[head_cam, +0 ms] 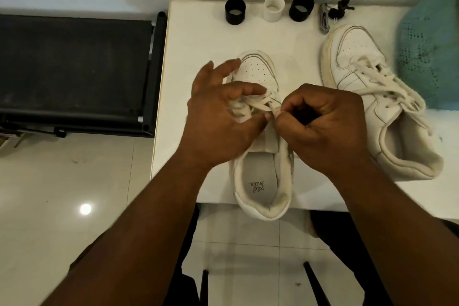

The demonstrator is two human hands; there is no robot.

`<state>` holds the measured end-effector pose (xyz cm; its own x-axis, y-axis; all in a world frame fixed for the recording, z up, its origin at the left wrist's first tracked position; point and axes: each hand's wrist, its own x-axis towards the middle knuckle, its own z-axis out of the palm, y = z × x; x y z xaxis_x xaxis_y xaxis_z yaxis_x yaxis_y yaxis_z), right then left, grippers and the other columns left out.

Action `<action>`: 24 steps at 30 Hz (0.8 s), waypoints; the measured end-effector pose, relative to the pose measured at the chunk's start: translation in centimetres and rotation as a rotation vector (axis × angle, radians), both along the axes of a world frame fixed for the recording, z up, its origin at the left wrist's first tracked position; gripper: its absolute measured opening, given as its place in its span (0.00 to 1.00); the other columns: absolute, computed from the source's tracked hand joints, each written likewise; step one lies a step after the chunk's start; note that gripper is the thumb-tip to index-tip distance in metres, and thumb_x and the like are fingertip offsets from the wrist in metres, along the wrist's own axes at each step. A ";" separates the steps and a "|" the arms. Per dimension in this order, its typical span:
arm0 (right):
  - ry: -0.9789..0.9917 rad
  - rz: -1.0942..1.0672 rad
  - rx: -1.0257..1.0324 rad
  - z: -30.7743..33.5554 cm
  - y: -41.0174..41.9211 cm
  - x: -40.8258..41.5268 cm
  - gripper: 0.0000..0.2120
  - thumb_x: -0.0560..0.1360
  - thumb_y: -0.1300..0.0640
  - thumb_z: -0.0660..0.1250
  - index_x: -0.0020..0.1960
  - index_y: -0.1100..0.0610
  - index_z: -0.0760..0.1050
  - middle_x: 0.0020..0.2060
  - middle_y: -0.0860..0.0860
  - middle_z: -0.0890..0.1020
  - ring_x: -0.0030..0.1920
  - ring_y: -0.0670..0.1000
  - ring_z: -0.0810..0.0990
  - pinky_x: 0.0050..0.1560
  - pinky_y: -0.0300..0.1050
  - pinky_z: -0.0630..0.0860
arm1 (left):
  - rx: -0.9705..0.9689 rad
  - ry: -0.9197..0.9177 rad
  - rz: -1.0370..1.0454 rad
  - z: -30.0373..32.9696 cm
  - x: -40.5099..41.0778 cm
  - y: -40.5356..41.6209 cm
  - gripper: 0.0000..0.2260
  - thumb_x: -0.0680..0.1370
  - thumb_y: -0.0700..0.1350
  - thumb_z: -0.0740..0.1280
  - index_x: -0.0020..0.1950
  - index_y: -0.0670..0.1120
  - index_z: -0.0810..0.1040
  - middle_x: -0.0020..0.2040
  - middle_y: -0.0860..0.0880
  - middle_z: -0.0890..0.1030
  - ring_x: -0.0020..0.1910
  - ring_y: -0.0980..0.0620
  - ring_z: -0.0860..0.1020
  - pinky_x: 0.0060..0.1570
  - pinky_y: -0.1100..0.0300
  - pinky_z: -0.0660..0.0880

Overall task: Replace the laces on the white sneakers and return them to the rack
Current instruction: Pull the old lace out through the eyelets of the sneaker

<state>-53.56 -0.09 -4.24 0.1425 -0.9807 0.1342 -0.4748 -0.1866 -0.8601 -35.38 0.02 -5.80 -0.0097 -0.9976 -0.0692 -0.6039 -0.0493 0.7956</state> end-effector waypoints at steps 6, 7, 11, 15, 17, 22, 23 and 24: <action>0.016 -0.002 -0.003 -0.1 -0.1 0.0 0.04 0.70 0.60 0.71 0.36 0.55 0.80 0.28 0.45 0.79 0.29 0.47 0.77 0.32 0.35 0.70 | -0.092 -0.053 0.143 0.0 -0.2 0.0 0.05 0.70 0.52 0.74 0.46 0.57 0.86 0.64 0.64 0.77 0.73 0.53 0.69 0.71 0.60 0.64; 0.014 -0.001 -0.001 -0.1 -0.1 0.0 0.04 0.70 0.60 0.71 0.36 0.55 0.80 0.28 0.45 0.79 0.29 0.47 0.77 0.32 0.34 0.70 | -0.116 -0.047 0.137 -0.1 -0.1 0.0 0.04 0.71 0.51 0.75 0.45 0.58 0.85 0.63 0.64 0.76 0.72 0.55 0.70 0.70 0.63 0.64; 0.009 0.002 0.014 0.0 0.0 0.1 0.04 0.70 0.61 0.71 0.36 0.56 0.80 0.28 0.45 0.79 0.28 0.49 0.78 0.31 0.35 0.71 | 0.002 0.448 0.448 0.1 0.7 -0.7 0.08 0.73 0.39 0.77 0.40 0.53 0.86 0.59 0.57 0.84 0.59 0.58 0.81 0.61 0.57 0.78; -0.003 -0.008 0.016 -0.1 0.0 0.1 0.04 0.69 0.60 0.71 0.36 0.54 0.79 0.27 0.44 0.79 0.28 0.48 0.78 0.31 0.36 0.71 | 0.112 0.555 0.676 0.0 1.4 -1.4 0.11 0.74 0.35 0.74 0.45 0.52 0.87 0.57 0.53 0.86 0.55 0.59 0.83 0.54 0.66 0.79; -0.005 -0.010 0.016 -0.1 0.0 0.1 0.03 0.69 0.60 0.70 0.36 0.55 0.79 0.28 0.44 0.79 0.28 0.49 0.78 0.31 0.35 0.70 | 0.101 0.447 0.508 -0.3 1.5 -1.0 0.19 0.74 0.36 0.74 0.61 0.55 0.84 0.63 0.58 0.82 0.64 0.63 0.78 0.65 0.61 0.76; 0.007 -0.011 0.009 -0.1 0.0 0.2 0.03 0.69 0.59 0.70 0.36 0.56 0.79 0.28 0.46 0.79 0.28 0.49 0.76 0.30 0.37 0.70 | 0.031 0.083 0.080 -0.1 0.5 -0.4 0.16 0.69 0.55 0.76 0.54 0.68 0.80 0.73 0.59 0.72 0.77 0.53 0.64 0.76 0.45 0.64; 0.008 -0.013 0.010 -0.1 0.0 0.2 0.04 0.69 0.58 0.70 0.36 0.56 0.79 0.28 0.46 0.79 0.28 0.49 0.76 0.30 0.37 0.70 | 0.039 0.073 0.083 -0.1 0.2 -0.3 0.12 0.69 0.56 0.76 0.49 0.68 0.81 0.72 0.58 0.73 0.77 0.52 0.64 0.75 0.45 0.64; 0.007 -0.014 0.013 0.0 0.0 0.2 0.04 0.69 0.57 0.70 0.36 0.56 0.79 0.28 0.46 0.79 0.28 0.49 0.76 0.30 0.37 0.70 | 0.038 0.080 0.100 -0.1 0.1 -0.3 0.09 0.70 0.55 0.77 0.46 0.67 0.82 0.70 0.59 0.75 0.76 0.53 0.65 0.75 0.46 0.65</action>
<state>-53.39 -0.12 -4.28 0.1296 -0.9842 0.1207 -0.4838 -0.1690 -0.8587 -35.31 -0.28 -5.95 0.0830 -0.9905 -0.1097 -0.5290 -0.1371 0.8374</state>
